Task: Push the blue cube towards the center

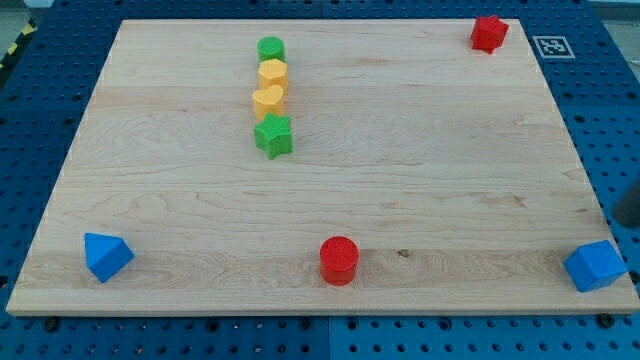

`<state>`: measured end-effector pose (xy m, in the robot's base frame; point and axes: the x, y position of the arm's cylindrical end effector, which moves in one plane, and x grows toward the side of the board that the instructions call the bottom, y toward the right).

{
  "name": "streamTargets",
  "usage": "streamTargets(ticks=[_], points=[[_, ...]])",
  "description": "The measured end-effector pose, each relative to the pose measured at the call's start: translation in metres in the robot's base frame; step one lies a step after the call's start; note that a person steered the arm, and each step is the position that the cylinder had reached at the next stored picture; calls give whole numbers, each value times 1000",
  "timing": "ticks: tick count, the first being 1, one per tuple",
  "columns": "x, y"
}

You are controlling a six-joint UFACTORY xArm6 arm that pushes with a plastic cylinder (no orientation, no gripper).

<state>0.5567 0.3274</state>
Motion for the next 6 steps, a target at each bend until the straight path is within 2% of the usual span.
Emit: streamTargets(ticks=[1,2,6], points=[[44,12],[60,10],[60,-42]])
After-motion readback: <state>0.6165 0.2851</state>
